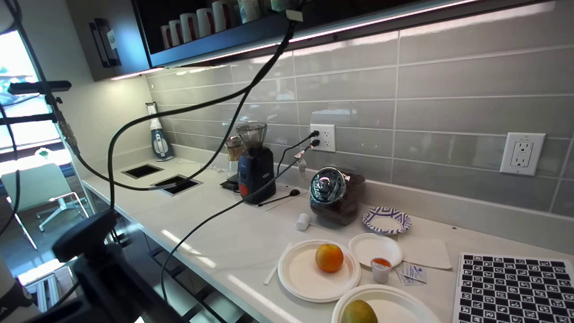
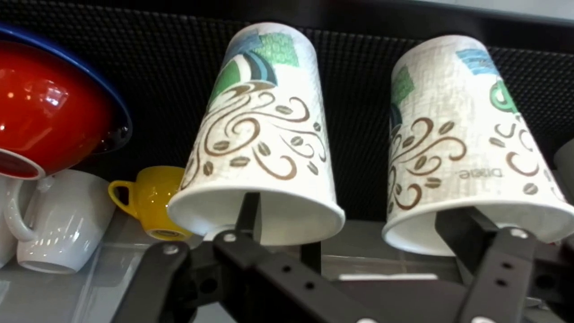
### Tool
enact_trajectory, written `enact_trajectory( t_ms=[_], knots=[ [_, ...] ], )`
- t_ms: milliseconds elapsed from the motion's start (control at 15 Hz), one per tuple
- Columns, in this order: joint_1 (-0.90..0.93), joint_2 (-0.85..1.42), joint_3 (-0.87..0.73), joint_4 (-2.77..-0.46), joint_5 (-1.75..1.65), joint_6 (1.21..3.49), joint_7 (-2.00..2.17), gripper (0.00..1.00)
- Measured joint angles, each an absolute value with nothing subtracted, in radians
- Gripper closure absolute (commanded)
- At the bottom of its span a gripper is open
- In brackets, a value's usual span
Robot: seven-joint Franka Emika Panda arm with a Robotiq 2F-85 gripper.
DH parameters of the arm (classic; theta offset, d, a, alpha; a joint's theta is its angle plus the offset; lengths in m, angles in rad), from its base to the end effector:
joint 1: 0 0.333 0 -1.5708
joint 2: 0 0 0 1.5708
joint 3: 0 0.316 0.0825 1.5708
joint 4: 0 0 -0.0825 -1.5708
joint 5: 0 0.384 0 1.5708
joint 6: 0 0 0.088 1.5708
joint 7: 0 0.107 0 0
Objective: Pick up the two coffee cups from the cabinet and put them on the counter.
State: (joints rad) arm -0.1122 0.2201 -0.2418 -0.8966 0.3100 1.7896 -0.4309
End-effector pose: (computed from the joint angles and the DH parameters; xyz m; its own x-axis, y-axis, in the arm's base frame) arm 0.5716 -0.1515 0.8424 0.7424 0.1267 0.6578 0.1188 -0.9913 0.0568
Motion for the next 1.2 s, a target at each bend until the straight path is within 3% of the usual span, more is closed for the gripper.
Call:
enact_trajectory(
  t_ms=[67,133,200,267,867,1200],
  knots=[
    [-0.112,0.222,-0.242,-0.897,0.31,1.787,-0.428,0.0],
    [-0.112,0.224,-0.242,-0.897,0.31,1.784,-0.425,0.07],
    [-0.112,0.225,-0.242,-0.897,0.31,1.781,-0.423,0.17],
    [-0.112,0.227,-0.242,-0.897,0.31,1.777,-0.422,0.34],
    [-0.111,0.23,-0.239,-0.897,0.31,1.752,-0.411,0.96],
    [-0.11,0.23,-0.232,-0.872,0.313,1.738,-0.378,1.0]
  ],
)
